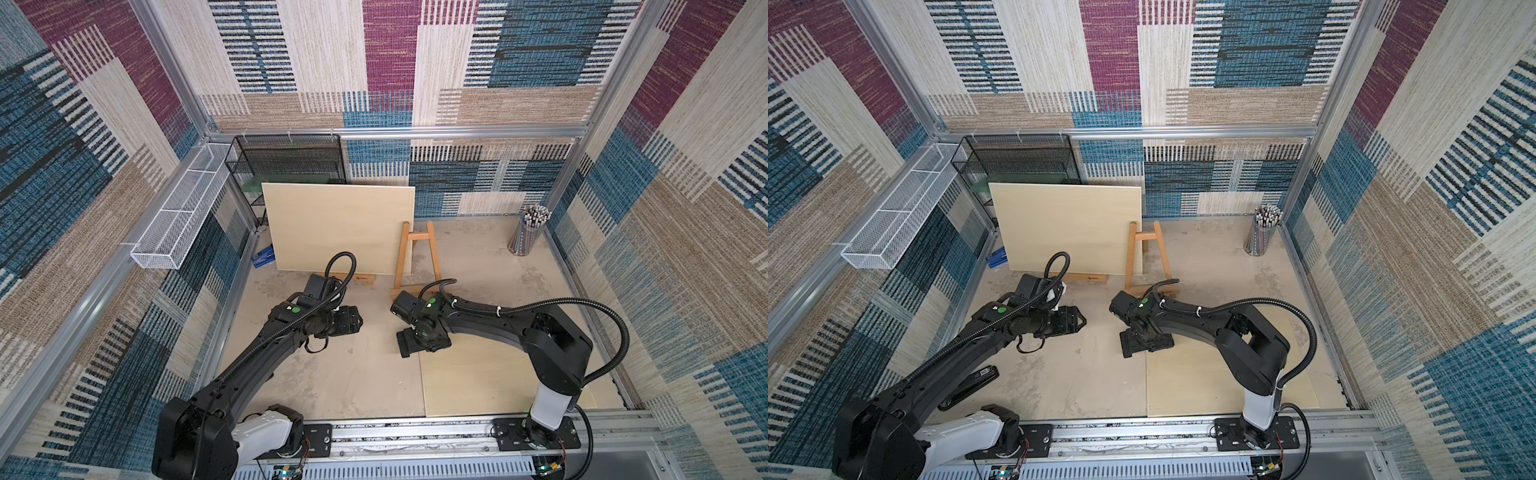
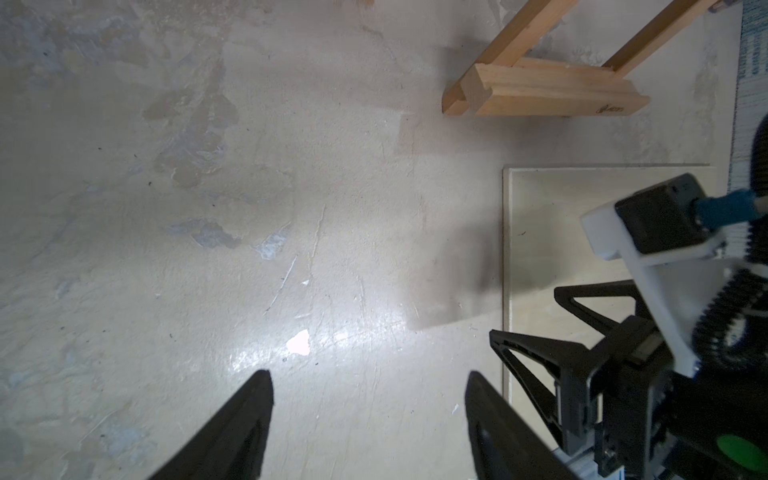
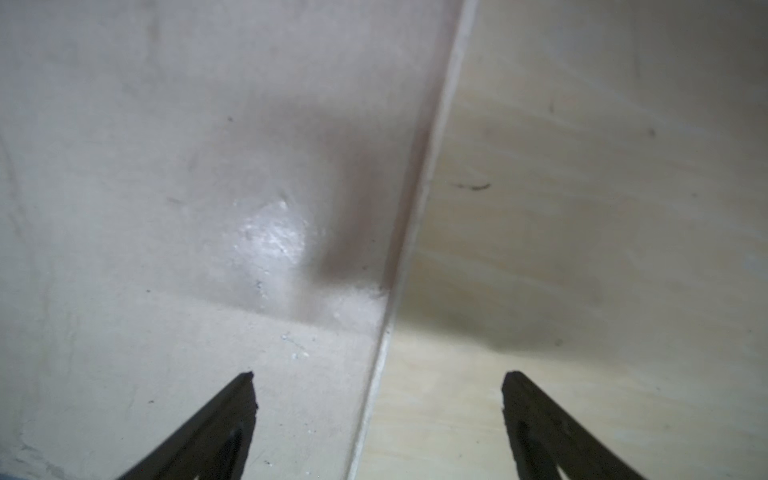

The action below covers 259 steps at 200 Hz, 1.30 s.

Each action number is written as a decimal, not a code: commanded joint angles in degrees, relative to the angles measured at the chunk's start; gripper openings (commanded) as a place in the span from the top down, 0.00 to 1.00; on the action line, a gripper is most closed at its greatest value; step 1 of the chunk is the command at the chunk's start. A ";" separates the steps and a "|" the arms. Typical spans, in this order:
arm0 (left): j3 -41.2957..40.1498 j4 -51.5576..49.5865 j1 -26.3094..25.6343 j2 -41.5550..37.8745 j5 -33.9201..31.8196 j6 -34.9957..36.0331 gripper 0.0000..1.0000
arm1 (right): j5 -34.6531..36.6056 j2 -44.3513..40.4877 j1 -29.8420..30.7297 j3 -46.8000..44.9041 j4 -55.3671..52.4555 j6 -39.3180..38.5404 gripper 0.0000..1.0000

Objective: Disassemble the easel
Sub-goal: Move the drawing board to the corner of the board.

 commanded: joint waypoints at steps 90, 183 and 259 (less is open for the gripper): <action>-0.71 1.71 0.49 1.08 1.85 0.36 0.25 | 4.06 -4.49 -2.64 -8.96 -1.93 0.62 0.05; -1.04 0.92 0.49 0.30 0.52 -0.37 0.24 | 3.15 -0.96 2.73 -3.55 1.24 -1.60 0.05; -1.58 0.85 0.49 -0.20 0.60 -0.48 0.24 | 6.53 -3.42 2.18 -10.94 -1.06 0.19 0.05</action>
